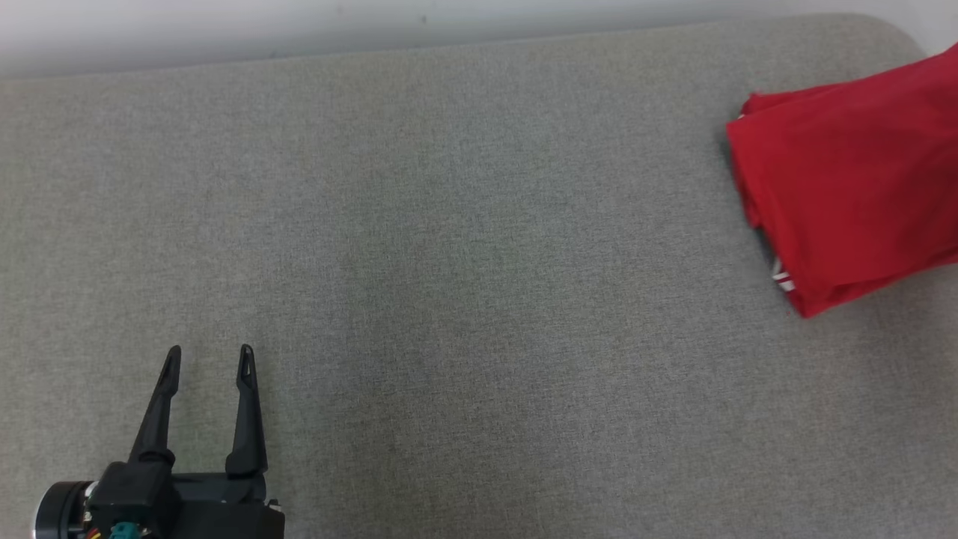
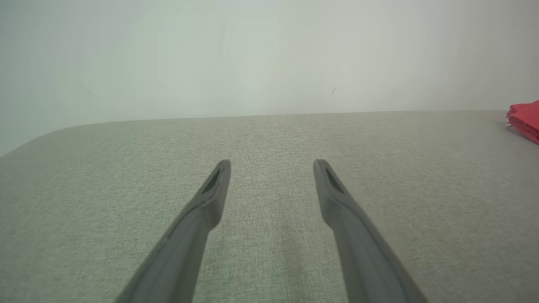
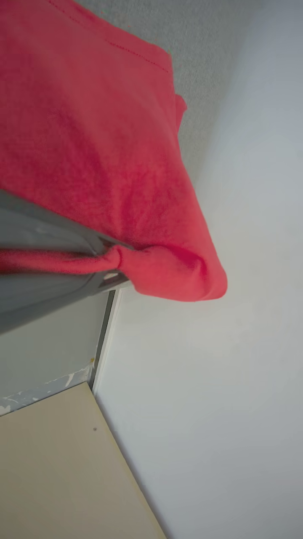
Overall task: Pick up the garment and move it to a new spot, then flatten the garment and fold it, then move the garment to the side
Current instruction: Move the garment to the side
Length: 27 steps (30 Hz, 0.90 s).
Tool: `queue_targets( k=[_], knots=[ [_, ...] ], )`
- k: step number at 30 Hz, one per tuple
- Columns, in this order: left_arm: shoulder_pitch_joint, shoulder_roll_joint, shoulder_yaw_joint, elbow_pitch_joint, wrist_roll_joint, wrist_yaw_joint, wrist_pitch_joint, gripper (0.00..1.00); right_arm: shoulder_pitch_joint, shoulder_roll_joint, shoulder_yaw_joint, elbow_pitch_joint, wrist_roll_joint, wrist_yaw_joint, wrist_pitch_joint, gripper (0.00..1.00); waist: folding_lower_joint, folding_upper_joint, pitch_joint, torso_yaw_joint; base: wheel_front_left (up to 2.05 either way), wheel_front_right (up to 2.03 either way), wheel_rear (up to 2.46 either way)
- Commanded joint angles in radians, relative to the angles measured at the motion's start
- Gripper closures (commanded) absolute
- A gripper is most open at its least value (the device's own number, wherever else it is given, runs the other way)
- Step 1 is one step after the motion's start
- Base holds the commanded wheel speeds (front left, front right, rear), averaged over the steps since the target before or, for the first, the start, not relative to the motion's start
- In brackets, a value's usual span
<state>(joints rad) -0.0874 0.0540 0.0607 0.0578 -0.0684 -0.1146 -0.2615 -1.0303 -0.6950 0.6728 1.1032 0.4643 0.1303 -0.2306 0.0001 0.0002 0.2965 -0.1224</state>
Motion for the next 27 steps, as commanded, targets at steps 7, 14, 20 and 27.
queue_targets(
  k=[7, 14, 20, 27],
  knots=[
    [-0.015, 0.006, 0.015, -0.017, 0.008, -0.006, -0.003, 0.00, -0.066, -0.046, 0.006, 0.073, 0.028, 0.001, -0.006, 1.00, -0.0001, -0.0002, 0.035, 0.010, 0.00, 0.00, 0.00],
    [-0.016, 0.005, 0.027, -0.025, 0.016, -0.009, -0.003, 0.00, -0.081, -0.033, 0.013, 0.128, 0.023, 0.001, -0.008, 0.63, -0.0001, -0.0002, 0.052, 0.009, 0.00, 0.00, 0.00],
    [-0.016, 0.002, 0.027, -0.018, 0.019, -0.007, -0.003, 0.00, -0.088, -0.025, 0.009, 0.166, 0.000, 0.001, 0.014, 0.00, -0.0001, -0.0002, 0.041, 0.011, 0.00, 0.00, 0.00],
    [0.028, -0.002, 0.030, 0.005, -0.008, 0.009, -0.003, 0.00, -0.083, 0.021, -0.084, 0.130, 0.044, 0.001, -0.034, 0.00, -0.0001, -0.0002, -0.038, 0.007, 0.00, 0.00, 0.00]
  ],
)
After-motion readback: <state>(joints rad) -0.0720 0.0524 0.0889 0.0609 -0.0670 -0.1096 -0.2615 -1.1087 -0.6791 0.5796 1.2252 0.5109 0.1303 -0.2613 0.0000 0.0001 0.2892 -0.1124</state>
